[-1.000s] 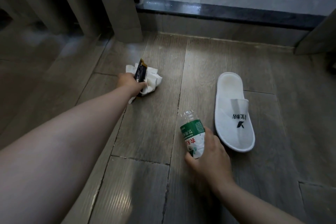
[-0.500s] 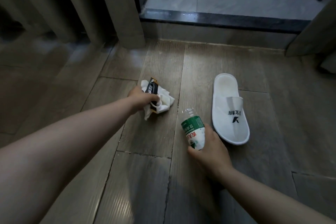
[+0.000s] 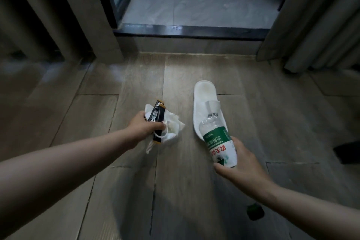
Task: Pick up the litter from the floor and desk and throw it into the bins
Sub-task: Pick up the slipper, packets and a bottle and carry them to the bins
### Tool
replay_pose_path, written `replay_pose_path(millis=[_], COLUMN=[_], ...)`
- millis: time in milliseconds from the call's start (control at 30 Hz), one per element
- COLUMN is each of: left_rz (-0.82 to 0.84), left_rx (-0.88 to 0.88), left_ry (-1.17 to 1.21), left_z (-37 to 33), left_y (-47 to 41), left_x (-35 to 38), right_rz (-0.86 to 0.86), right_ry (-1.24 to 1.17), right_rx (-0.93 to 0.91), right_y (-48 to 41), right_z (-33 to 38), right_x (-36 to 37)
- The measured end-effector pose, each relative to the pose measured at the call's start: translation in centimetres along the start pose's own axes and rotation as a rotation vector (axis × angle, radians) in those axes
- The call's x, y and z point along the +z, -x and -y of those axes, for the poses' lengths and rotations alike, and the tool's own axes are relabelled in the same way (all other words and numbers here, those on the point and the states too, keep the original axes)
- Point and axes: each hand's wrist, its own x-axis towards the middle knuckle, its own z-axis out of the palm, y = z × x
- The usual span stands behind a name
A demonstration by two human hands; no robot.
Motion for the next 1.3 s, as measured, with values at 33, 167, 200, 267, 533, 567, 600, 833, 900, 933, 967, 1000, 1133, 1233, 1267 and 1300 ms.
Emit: replay_pose_path(millis=[33, 167, 200, 267, 533, 567, 600, 833, 900, 933, 967, 1000, 1133, 1233, 1267, 1300], left_rz=[0.024, 0.101, 0.118, 0.133, 0.197, 0.177, 0.149, -0.022, -0.047, -0.058, -0.068, -0.082, -0.121, -0.149, -0.159, -0.159], left_rx=[-0.005, -0.006, -0.013, -0.02, 0.098, 0.109, 0.117, 0.126, 0.119, 0.104, 0.084, 0.061, 0.007, 0.133, 0.197, 0.252], left_ry=[-0.005, -0.047, -0.053, -0.05, 0.002, -0.021, -0.049, -0.1, -0.157, -0.194, -0.229, -0.265, -0.379, -0.518, -0.568, -0.618], left_z=[-0.2, -1.3, -1.7, -3.1, -9.9, -10.3, -10.2, -9.1, -8.8, -8.7, -8.6, -8.4, -7.8, -7.5, -7.5, -7.5], left_y=[0.3, 1.3, 1.4, 1.6, 0.1, 0.0, -0.4, -1.9, -2.3, -2.4, -2.5, -2.5, -2.8, -3.0, -3.0, -3.0], left_x=[0.6, 3.3, 4.1, 5.6, 11.7, 12.3, 12.9, 14.4, 14.5, 14.6, 14.7, 14.8, 15.4, 15.9, 16.0, 16.2], right_rz=[-0.012, -0.06, -0.076, -0.117, -0.178, -0.183, -0.195, -0.161, -0.149, -0.145, -0.142, -0.142, -0.161, -0.162, -0.162, -0.164], right_ry=[0.009, 0.064, 0.064, 0.057, 0.032, 0.047, 0.058, 0.102, 0.121, 0.126, 0.129, 0.133, 0.142, 0.142, 0.142, 0.142], right_rx=[0.023, 0.124, 0.146, 0.186, 0.282, 0.283, 0.289, 0.355, 0.344, 0.335, 0.325, 0.319, 0.308, 0.308, 0.305, 0.305], right_y=[0.3, 0.9, 0.8, 0.5, -1.6, -1.7, -1.9, -2.0, -1.7, -1.7, -1.6, -1.6, -1.7, -1.7, -1.7, -1.7], right_z=[-0.8, -4.4, -5.1, -6.3, -8.8, -9.0, -9.1, -10.6, -11.0, -11.1, -11.2, -11.2, -11.2, -11.2, -11.2, -11.3], right_x=[-0.6, -1.8, -2.0, -2.3, -2.9, -2.9, -3.0, -2.8, -2.6, -2.5, -2.5, -2.4, -2.1, -2.1, -2.1, -2.1])
